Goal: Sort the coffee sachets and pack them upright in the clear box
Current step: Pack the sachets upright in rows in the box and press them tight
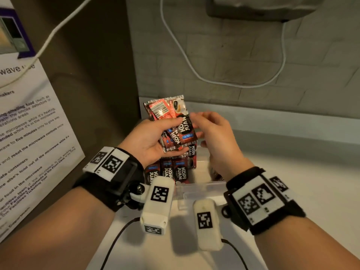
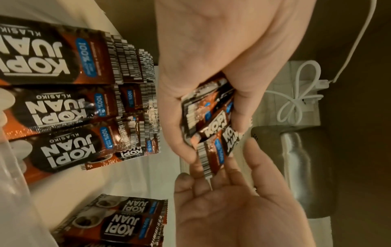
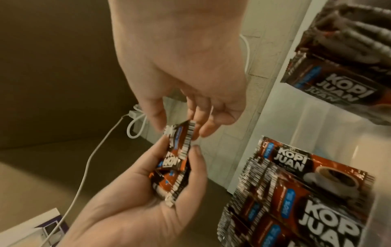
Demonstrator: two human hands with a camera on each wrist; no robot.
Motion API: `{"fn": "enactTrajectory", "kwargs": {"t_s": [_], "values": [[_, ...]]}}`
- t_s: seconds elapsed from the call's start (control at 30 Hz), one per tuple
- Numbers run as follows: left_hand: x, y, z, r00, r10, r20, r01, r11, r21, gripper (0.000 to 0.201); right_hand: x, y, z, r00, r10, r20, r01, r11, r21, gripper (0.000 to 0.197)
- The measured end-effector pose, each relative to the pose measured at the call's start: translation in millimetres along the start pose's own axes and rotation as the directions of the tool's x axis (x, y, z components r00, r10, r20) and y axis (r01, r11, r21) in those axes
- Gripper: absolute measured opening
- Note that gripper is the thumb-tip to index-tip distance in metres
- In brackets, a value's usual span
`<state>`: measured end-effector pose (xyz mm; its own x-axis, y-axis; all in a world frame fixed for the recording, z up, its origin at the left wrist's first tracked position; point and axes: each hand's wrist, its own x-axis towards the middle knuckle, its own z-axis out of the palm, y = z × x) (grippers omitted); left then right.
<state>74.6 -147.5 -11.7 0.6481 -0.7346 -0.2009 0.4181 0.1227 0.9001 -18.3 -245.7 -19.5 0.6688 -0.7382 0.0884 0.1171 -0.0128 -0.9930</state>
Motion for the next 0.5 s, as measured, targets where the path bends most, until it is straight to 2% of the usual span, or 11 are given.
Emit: {"fn": "enactTrajectory", "kwargs": {"t_s": [0.03, 0.1, 0.2, 0.23, 0.3, 0.37, 0.4, 0.47, 0.5], "values": [[-1, 0, 1, 1.0, 0.005, 0.004, -0.005, 1.0, 0.017, 0.013, -3, -5, -3, 0.998, 0.0, 0.059, 0.001, 1.0, -0.011, 0.023], [-1, -1, 3, 1.0, 0.005, 0.016, -0.005, 1.0, 0.03, 0.018, -8, -10, -6, 0.995, -0.029, 0.098, 0.034, 0.998, -0.044, 0.029], [-2, 0, 2, 0.999, -0.015, 0.04, 0.014, 1.0, 0.016, 0.014, -8, -8, -8, 0.997, -0.068, 0.021, 0.067, 0.997, 0.041, 0.021], [-2, 2, 1, 0.999, -0.023, 0.037, 0.022, 1.0, 0.009, 0.01, -6, -8, -10, 0.997, -0.074, -0.025, 0.076, 0.993, 0.087, 0.022], [-2, 4, -2, 1.0, -0.028, -0.002, 0.028, 0.999, -0.017, 0.014, -2, -10, -14, 0.99, -0.109, -0.088, 0.118, 0.988, 0.101, 0.027], [0, 8, -7, 0.999, -0.009, -0.044, 0.007, 0.999, -0.034, 0.016, 2, -13, -20, 0.982, -0.173, -0.08, 0.171, 0.985, -0.033, 0.032], [0, 9, -9, 0.998, 0.011, -0.056, -0.013, 1.0, -0.022, 0.015, 3, -15, -23, 0.975, -0.215, -0.049, 0.205, 0.965, -0.164, 0.034], [1, 11, -12, 0.995, 0.061, -0.08, -0.059, 0.998, 0.027, 0.011, 5, -21, -28, 0.961, -0.27, 0.062, 0.268, 0.855, -0.443, 0.046], [1, 11, -13, 0.993, 0.081, -0.084, -0.077, 0.996, 0.05, 0.01, 5, -23, -29, 0.958, -0.266, 0.107, 0.282, 0.804, -0.524, 0.057]]}}
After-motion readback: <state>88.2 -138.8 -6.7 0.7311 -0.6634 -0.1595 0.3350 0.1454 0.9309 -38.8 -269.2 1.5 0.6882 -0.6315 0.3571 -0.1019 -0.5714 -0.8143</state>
